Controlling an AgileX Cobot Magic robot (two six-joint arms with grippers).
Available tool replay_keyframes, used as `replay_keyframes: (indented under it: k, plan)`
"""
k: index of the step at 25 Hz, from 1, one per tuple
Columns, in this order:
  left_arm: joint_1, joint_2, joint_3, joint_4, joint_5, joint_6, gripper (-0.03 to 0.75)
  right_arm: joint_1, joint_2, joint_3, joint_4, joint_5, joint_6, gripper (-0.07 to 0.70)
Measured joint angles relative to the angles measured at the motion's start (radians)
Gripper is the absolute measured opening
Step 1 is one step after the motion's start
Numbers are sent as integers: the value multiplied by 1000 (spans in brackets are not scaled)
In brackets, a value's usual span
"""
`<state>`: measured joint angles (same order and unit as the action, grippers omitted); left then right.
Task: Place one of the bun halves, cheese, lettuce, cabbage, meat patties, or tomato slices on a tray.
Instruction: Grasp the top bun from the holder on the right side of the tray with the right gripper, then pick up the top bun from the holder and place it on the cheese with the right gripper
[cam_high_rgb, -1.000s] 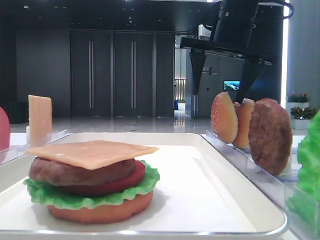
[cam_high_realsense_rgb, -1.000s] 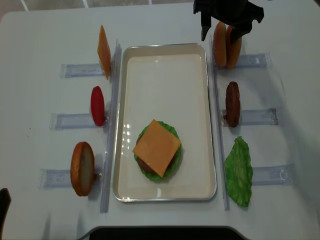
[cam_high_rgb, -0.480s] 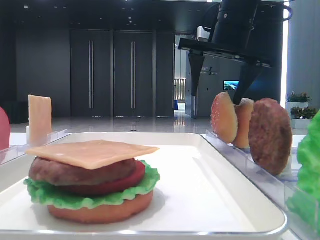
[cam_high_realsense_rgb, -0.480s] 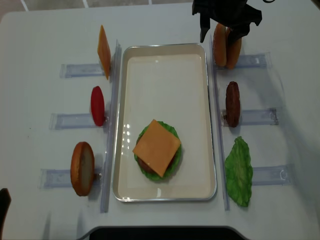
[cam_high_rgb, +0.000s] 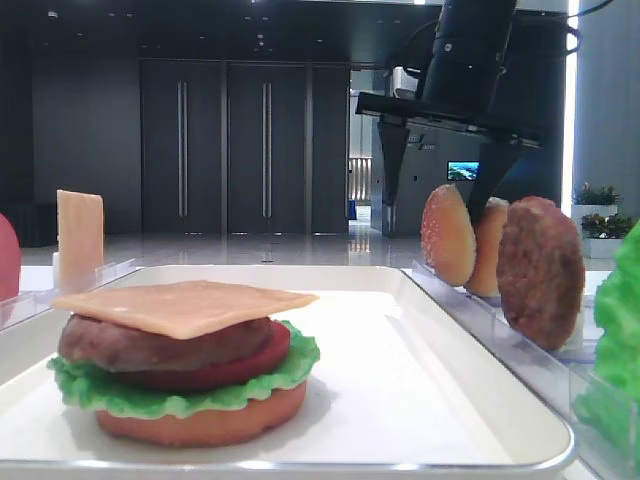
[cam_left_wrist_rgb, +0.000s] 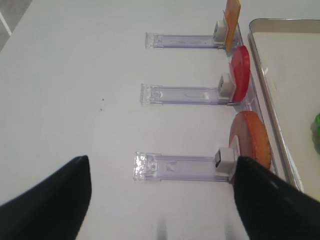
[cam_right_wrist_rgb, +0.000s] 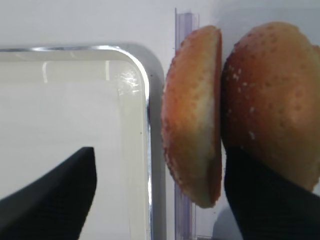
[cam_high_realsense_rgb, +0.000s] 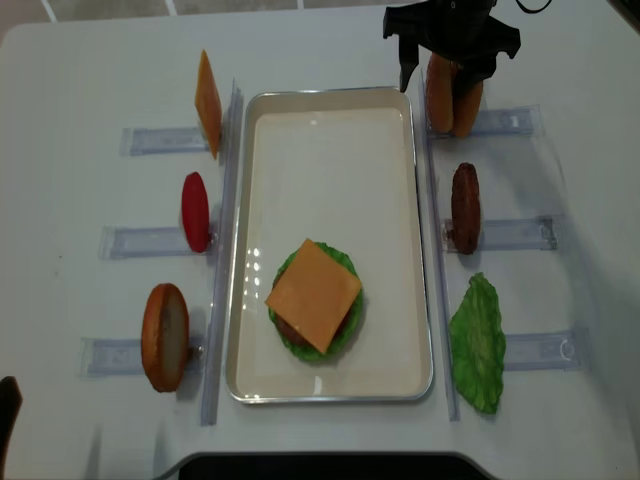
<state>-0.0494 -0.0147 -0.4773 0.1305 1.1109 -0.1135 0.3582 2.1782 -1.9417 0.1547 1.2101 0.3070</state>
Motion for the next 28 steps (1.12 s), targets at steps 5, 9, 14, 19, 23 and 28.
replay_keyframes:
  k: [5,9,14,19,23,28]
  plan:
    - [0,0,0,0,0,0,692,0,1,0,-48,-11,4,363]
    - [0,0,0,0,0,0,692,0,1,0,-75,-15,7,194]
    - [0,0,0,0,0,0,692,0,1,0,-76,-21,7,181]
    - [0,0,0,0,0,0,692,1,1,0,-76,-21,7,181]
    - [0,0,0,0,0,0,692,1,1,0,-74,-19,4,175]
    - [0,0,0,0,0,0,692,1,-3,0,-72,-15,1,173]
